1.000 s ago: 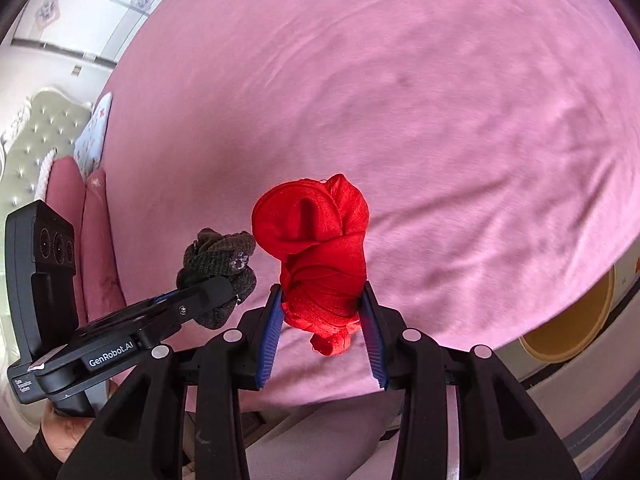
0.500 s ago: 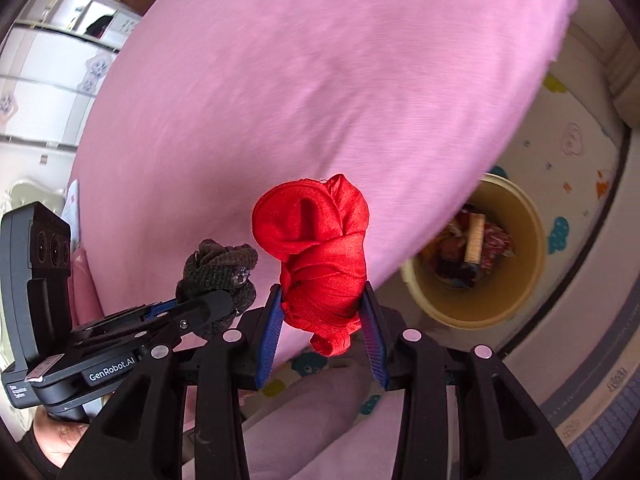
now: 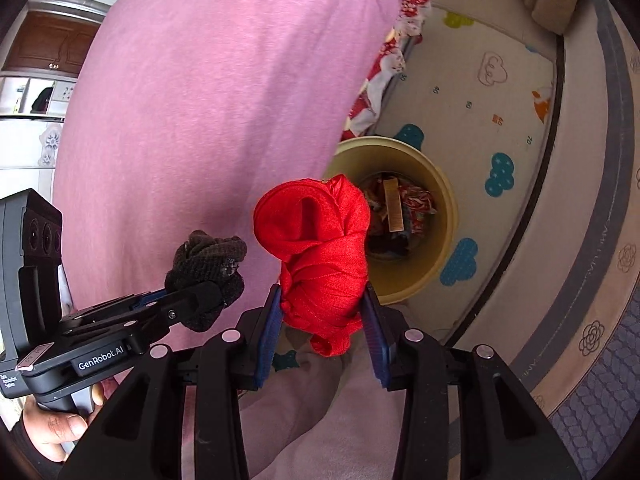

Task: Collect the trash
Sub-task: 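Carry the grey sock and red sock toward the yellow bucket with both tools, then drop the grey sock into the bucket with the left tool while the right tool drops the red sock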

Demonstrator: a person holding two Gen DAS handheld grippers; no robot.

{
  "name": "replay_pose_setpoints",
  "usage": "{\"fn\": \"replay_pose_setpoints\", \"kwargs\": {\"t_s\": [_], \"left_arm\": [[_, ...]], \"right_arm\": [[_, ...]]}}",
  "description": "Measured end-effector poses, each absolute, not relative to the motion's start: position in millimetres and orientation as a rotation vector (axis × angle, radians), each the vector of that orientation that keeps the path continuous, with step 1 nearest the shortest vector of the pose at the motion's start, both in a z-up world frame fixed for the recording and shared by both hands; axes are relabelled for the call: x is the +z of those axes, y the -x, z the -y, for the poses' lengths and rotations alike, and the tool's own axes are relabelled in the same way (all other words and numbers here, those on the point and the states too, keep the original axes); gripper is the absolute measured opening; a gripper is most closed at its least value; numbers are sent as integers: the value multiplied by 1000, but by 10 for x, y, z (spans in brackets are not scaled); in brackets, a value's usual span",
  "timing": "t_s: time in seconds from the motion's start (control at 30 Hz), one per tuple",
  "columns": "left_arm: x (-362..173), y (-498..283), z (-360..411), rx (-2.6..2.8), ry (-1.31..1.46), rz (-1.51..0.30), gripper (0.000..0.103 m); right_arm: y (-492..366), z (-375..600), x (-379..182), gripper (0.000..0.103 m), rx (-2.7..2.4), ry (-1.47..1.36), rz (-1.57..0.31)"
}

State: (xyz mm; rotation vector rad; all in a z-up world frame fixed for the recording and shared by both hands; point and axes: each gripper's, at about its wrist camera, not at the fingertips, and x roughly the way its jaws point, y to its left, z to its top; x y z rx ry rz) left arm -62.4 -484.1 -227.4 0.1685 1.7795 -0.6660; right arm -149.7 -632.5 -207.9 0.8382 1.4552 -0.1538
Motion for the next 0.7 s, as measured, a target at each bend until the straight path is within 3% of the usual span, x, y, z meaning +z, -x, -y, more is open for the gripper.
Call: {"fn": "replay_pose_setpoints", "kwargs": {"t_s": [0.2,0.27,0.33,0.4,0.43,0.7], "left_arm": [[-2548,655,5056,-650,-230,-1801,29],[-2609,654,5088,-655,-223,-1807,31],[-2665,644,5116,-650,-205,-1824,38],[-2731,629,5113,-632,-190,-1841,57],[-2757,627,5119,-623,-188,-1842,60],[-2938,625,5099,-587,-221,-1881,62]], "right_arm": [[1545,6513,-2388,40,-143,-854,-1498],[1528,6554,-2451,45,-131,-868,-1504],[1508,6600,-2515,53,-122,-887,-1503],[1489,6645,-2578,53,-120,-885,-1510],[1482,6661,-2600,53,-122,-883,-1513],[1461,6726,-2696,53,-120,-910,-1514]]}}
